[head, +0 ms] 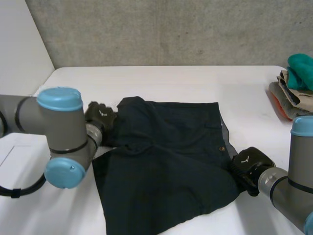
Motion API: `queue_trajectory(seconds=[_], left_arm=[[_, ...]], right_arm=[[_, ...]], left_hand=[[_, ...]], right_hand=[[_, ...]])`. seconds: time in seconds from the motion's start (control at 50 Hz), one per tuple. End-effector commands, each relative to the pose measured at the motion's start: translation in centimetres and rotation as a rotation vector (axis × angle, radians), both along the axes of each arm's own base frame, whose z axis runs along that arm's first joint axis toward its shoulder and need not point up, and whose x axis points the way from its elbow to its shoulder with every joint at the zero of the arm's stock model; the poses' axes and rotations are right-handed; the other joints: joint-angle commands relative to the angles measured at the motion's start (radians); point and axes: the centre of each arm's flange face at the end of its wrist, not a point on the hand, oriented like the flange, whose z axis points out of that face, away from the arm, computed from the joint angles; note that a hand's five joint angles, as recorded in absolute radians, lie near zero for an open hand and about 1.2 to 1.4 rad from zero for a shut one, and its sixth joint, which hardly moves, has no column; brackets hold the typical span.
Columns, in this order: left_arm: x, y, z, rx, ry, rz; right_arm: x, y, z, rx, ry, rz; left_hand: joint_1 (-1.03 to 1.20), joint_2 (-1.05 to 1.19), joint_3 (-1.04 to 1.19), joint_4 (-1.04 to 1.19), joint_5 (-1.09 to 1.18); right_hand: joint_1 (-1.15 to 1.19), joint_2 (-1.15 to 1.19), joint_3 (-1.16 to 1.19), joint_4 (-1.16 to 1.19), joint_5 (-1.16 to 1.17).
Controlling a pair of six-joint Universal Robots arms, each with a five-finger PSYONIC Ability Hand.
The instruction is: Fold the laundry.
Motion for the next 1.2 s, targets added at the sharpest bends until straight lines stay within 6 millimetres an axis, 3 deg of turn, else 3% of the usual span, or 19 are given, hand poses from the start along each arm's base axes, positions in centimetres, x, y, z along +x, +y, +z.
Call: queue_trajectory(seconds=[0.02,0.26,0.64,0.68,0.72,0.74,0.94,1.2], left_arm=[[0.5,-2.4,0.9,-0.038,0.145,-0.063],[0.3,-3.7,-2.5,0.075,0.203,-0.122],[0.5,-4.6,-5.3,0.109,0.167,-0.117],[0.6,-4.7,-5.3,0.104,0.156,-0.115],[0.6,-4.8,-5.3,0.096,0.146,-0.113],[0.7,-4.8,-5.2,0.091,0.144,-0.112],[2.6,-6.3,-4.3,-0.015,0.088,0.088],[2.7,-5.7,-4.4,-0.01,0.061,0.087]], right_arm=[[0.0,0.1,-0.1,0.004,0.0,0.001],[0.0,0.1,-0.3,0.004,0.0,0.001],[-0.1,0.3,-0.6,0.017,0.005,0.001],[-0.1,0.3,-0.6,0.017,0.005,0.001],[0.0,0.3,-0.6,0.017,0.005,0.002],[0.0,0.3,-0.6,0.016,0.004,0.001],[0.0,0.3,-0.6,0.019,0.006,0.001],[0.1,-0.1,-0.5,-0.019,-0.012,-0.005]], left_hand=[[0.14,0.135,0.134,0.141,0.146],[0.279,0.273,0.272,0.279,0.284],[0.316,0.311,0.31,0.317,0.321],[0.451,0.445,0.444,0.451,0.456],[0.794,0.788,0.787,0.794,0.799],[0.821,0.816,0.814,0.821,0.826],[0.821,0.816,0.815,0.821,0.826],[0.821,0.816,0.815,0.821,0.826]], right_hand=[[0.409,0.221,0.21,0.206,0.22],[0.409,0.221,0.21,0.206,0.22],[0.409,0.221,0.21,0.206,0.22],[0.409,0.221,0.21,0.206,0.22],[0.409,0.221,0.21,0.206,0.22],[0.409,0.221,0.21,0.206,0.22],[0.409,0.221,0.21,0.206,0.22],[0.409,0.221,0.21,0.206,0.22]])
